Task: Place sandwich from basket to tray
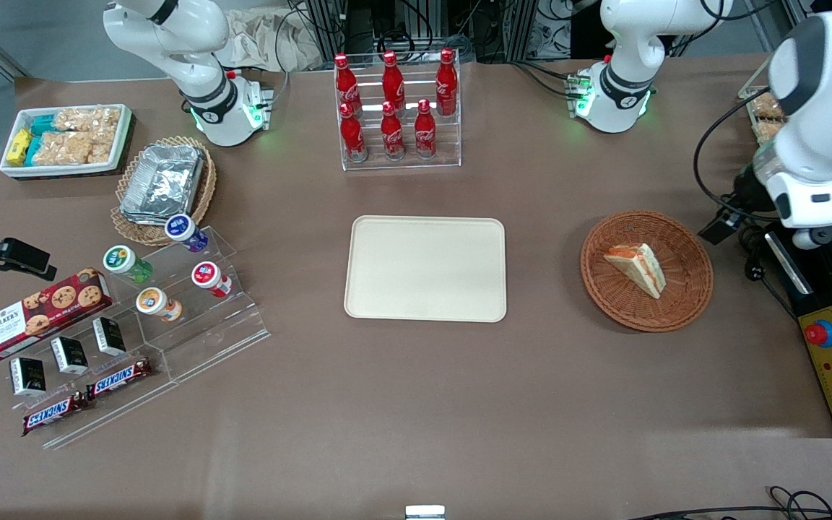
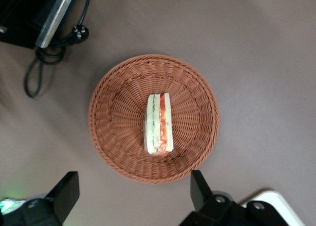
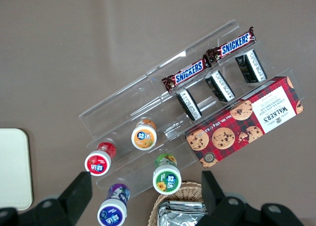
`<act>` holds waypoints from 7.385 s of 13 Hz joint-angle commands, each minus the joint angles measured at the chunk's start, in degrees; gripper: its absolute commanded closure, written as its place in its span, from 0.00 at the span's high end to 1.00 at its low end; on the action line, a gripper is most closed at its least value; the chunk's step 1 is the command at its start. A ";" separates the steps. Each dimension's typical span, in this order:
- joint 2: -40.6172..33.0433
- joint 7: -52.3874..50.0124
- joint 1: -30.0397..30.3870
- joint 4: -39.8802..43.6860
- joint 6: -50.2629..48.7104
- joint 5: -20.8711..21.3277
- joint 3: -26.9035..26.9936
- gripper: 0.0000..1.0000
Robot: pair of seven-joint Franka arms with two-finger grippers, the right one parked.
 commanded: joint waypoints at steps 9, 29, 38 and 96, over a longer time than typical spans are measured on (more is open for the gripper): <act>2.85 -6.92 -0.42 -25.44 33.47 -2.23 -0.13 1.00; 0.07 -8.42 -0.60 -24.32 28.60 -2.15 -0.48 1.00; -2.06 -0.61 -0.95 12.05 -18.33 -4.25 -1.19 1.00; 27.10 0.75 -7.97 20.52 3.15 2.31 -27.73 0.00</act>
